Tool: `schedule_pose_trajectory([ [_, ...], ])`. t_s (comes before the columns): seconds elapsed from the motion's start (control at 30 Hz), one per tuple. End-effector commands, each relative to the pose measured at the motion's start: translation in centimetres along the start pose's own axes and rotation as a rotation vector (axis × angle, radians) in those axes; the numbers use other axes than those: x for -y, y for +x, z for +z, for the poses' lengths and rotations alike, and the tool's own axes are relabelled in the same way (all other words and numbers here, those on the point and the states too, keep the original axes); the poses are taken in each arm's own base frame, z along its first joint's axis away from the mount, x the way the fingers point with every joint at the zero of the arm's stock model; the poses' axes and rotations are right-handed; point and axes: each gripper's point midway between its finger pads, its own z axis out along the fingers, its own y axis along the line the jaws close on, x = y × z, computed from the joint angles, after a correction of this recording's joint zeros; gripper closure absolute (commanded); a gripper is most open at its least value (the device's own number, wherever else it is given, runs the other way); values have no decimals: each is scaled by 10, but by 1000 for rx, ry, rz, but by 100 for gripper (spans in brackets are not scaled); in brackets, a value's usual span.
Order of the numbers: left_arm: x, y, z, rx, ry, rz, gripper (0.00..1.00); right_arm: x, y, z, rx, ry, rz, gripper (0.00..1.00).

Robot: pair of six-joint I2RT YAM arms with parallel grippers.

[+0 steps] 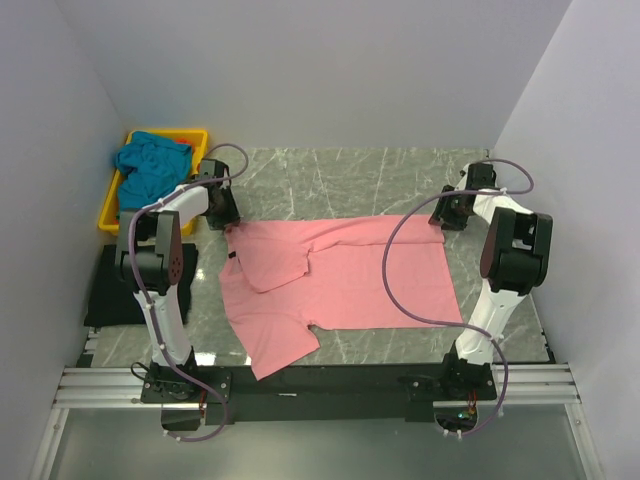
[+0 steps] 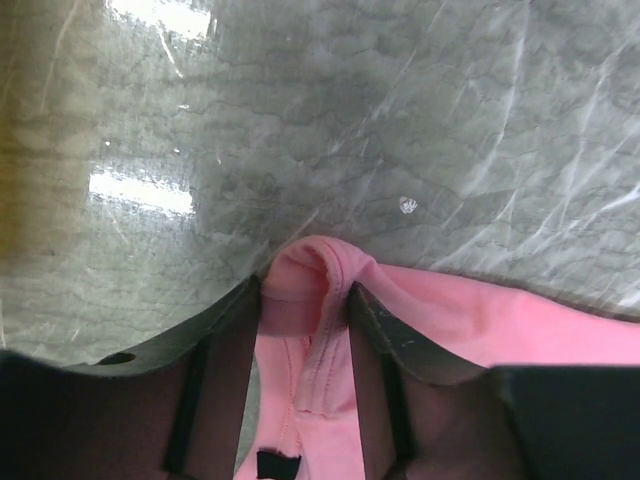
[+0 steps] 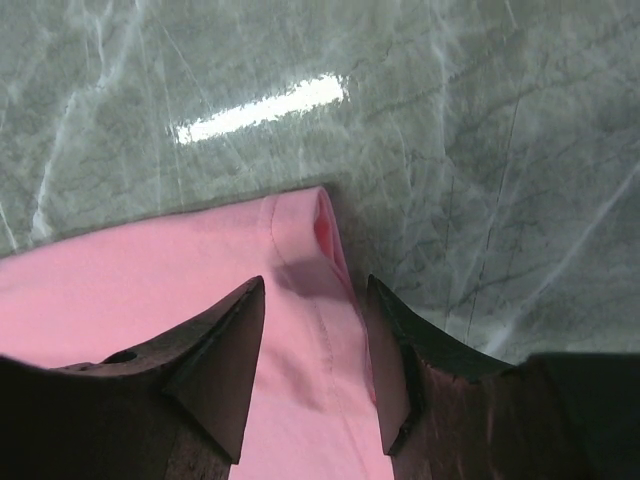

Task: Fold and stack the t-shirts
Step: Fold the tshirt

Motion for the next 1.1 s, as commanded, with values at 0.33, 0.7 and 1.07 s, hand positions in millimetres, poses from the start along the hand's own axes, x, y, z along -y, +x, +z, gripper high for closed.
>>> schedule_pose_trajectory([
  [0.33, -8, -14, 5, 23, -9, -4, 68, 1, -11, 11, -15, -11, -5, 80],
  [0.7, -25, -22, 2, 45, -77, -35, 75, 16, -42, -4, 96, 105, 48, 100],
  [1.07, -3, -48, 1, 70, -5, -62, 60, 13, -61, -1, 109, 96, 57, 89],
])
